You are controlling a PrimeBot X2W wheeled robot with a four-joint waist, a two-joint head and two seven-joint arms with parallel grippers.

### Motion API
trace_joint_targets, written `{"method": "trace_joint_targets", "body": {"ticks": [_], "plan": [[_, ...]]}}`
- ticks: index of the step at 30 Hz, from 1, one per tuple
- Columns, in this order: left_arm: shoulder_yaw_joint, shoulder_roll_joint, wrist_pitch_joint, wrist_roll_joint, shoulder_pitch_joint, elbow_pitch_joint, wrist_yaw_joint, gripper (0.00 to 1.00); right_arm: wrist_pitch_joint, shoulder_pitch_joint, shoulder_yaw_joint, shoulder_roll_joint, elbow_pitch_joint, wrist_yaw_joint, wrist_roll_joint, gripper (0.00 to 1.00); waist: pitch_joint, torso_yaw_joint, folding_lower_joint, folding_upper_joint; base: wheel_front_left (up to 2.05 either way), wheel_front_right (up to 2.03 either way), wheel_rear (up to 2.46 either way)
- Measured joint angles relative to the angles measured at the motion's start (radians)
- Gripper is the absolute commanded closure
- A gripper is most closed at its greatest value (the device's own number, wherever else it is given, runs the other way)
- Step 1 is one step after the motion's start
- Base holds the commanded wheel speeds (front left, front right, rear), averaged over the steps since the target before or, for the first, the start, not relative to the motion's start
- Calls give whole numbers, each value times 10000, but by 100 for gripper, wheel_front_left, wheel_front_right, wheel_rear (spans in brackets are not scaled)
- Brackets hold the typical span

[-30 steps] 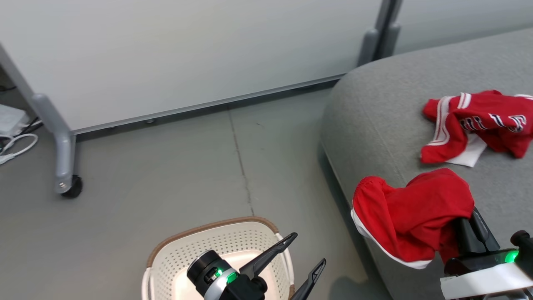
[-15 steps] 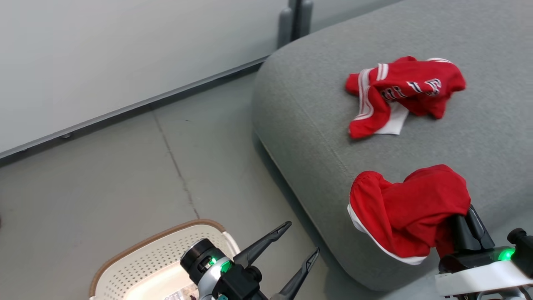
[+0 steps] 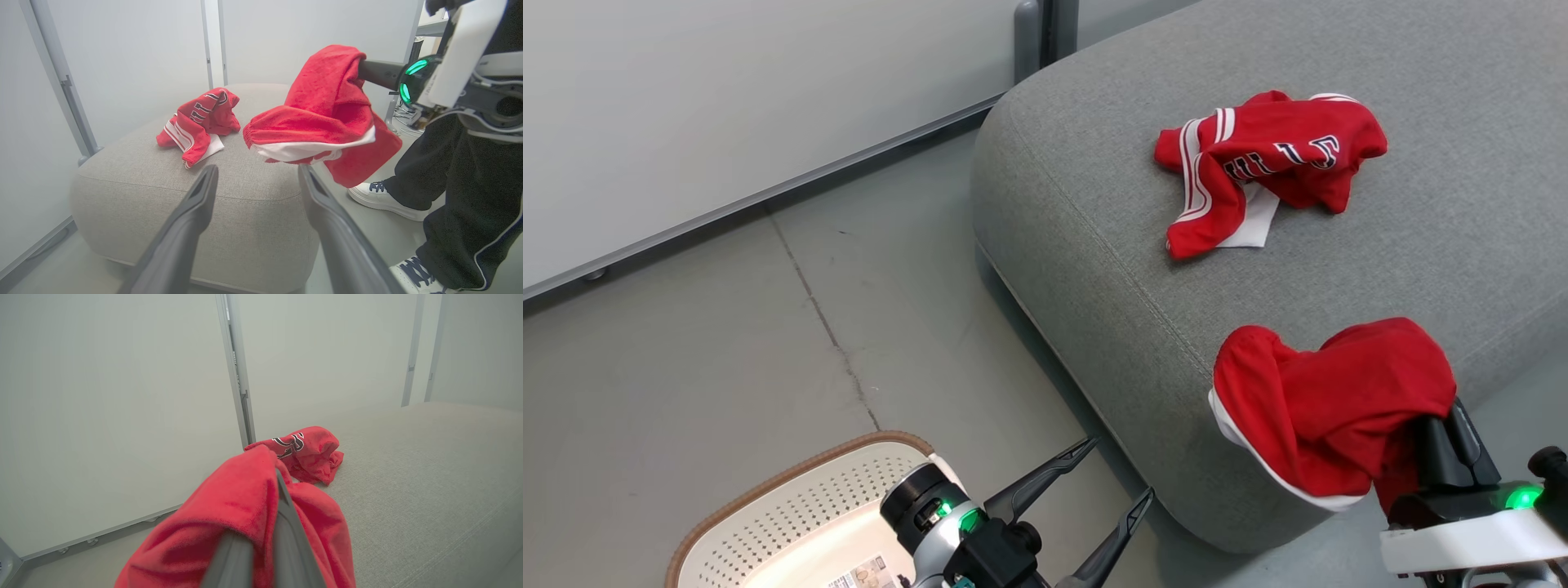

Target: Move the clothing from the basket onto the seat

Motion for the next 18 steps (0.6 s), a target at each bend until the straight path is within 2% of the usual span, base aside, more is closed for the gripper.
{"method": "trace_joint_targets", "body": {"ticks": [7, 13, 18], "plan": [[-17, -6, 0, -15, -8, 10, 2, 0, 0, -554, -255, -255, -740, 0, -378, 100, -6, 237, 0, 0, 0, 0, 0], [-111, 136, 0, 19, -136, -27, 0, 0, 0, -2392, -688, -886, -1404, 0, -497, 100, 368, 260, 0, 0, 0, 0, 0], [-458, 591, 0, 81, -691, -58, 2, 0, 0, -4465, -1110, -1666, -859, 0, -209, 100, 1032, 322, 0, 0, 0, 0, 0]]}}
